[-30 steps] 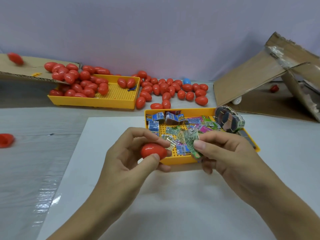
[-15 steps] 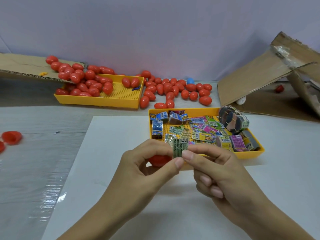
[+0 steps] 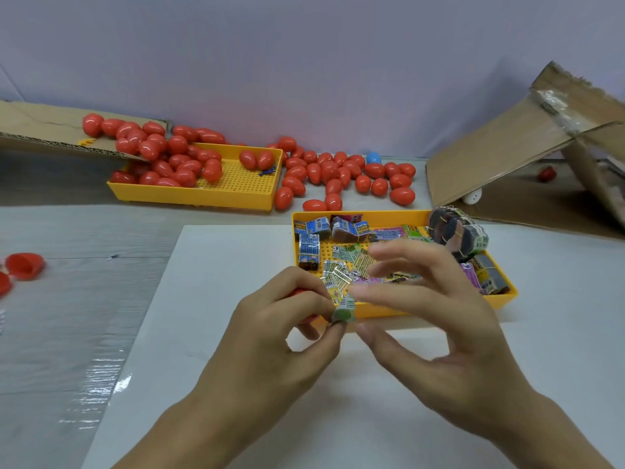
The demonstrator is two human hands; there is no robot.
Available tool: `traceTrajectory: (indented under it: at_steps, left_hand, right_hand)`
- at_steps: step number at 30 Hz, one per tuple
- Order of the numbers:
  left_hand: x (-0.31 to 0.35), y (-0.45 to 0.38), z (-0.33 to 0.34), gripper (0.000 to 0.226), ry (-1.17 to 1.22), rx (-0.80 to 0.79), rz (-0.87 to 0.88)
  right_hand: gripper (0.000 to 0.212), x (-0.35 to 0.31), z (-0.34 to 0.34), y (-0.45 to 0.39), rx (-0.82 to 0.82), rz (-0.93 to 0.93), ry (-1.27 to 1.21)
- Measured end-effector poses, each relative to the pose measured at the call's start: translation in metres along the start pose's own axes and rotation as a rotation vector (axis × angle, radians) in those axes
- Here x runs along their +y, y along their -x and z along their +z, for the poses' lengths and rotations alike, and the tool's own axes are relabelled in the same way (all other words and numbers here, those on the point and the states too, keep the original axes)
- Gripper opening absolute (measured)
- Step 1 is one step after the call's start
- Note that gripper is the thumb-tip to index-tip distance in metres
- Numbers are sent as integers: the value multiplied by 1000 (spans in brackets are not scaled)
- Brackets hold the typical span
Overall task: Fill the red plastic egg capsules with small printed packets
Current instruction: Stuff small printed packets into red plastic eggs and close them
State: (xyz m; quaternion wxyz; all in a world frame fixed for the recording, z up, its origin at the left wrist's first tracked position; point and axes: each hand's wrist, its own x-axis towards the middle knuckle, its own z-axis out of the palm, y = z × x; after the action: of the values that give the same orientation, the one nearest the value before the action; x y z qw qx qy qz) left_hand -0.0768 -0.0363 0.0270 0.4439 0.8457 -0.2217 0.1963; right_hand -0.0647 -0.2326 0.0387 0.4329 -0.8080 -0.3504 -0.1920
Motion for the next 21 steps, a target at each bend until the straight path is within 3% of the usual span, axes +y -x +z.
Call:
traceTrajectory:
  at_steps: [3, 15, 18, 21]
  left_hand:
    - [1, -1, -2, 5, 9, 8, -18]
    - [8, 1, -1, 7, -57, -37, 53]
    - [10, 1, -1, 12, 15, -9, 64]
    - [9, -2, -3, 23, 112, 87, 11]
  right_hand:
    - [23, 2, 0, 0, -54, -47, 125]
    - [14, 1, 5, 1, -151, -4, 396]
    - [5, 1, 7, 1, -128, 87, 285]
    - [6, -1, 6, -2, -30, 305, -30]
